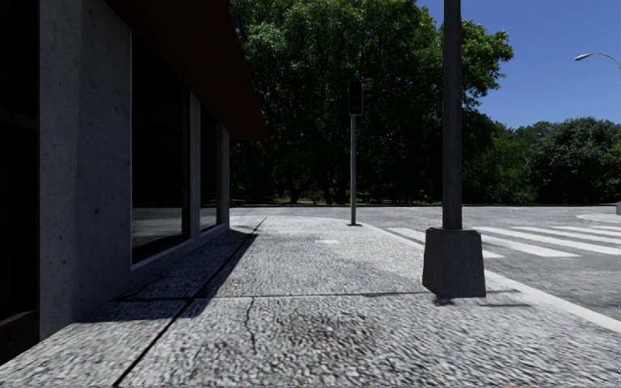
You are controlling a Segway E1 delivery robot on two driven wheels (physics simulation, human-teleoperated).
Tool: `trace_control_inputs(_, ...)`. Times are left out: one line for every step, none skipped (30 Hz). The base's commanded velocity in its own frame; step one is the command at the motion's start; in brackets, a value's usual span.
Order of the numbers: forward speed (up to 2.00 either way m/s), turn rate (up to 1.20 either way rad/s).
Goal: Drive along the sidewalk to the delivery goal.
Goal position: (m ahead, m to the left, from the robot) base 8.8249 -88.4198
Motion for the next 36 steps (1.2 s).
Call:
trace_control_inputs(1.99, 0.00)
trace_control_inputs(1.98, 0.00)
trace_control_inputs(1.98, 0.00)
trace_control_inputs(1.98, 0.00)
trace_control_inputs(1.98, 0.00)
trace_control_inputs(1.96, 0.00)
trace_control_inputs(1.91, 0.00)
trace_control_inputs(1.87, 0.00)
trace_control_inputs(1.86, 0.00)
trace_control_inputs(1.86, 0.00)
trace_control_inputs(1.86, 0.00)
trace_control_inputs(1.86, 0.00)
trace_control_inputs(1.86, 0.00)
trace_control_inputs(1.86, 0.00)
trace_control_inputs(1.85, 0.00)
trace_control_inputs(1.81, 0.00)
trace_control_inputs(1.78, 0.00)
trace_control_inputs(1.76, 0.00)
trace_control_inputs(1.76, 0.00)
trace_control_inputs(1.57, -0.27)
trace_control_inputs(1.56, -0.27)
trace_control_inputs(1.56, -0.27)
trace_control_inputs(1.56, -0.27)
trace_control_inputs(1.56, -0.27)
trace_control_inputs(1.56, -0.27)
trace_control_inputs(1.56, -0.27)
trace_control_inputs(1.56, -0.27)
trace_control_inputs(1.55, -0.27)
trace_control_inputs(1.55, -0.27)
trace_control_inputs(1.51, -0.27)
trace_control_inputs(1.47, -0.27)
trace_control_inputs(1.45, -0.28)
trace_control_inputs(1.45, -0.28)
trace_control_inputs(1.45, -0.28)
trace_control_inputs(1.45, -0.28)
trace_control_inputs(1.45, -0.28)
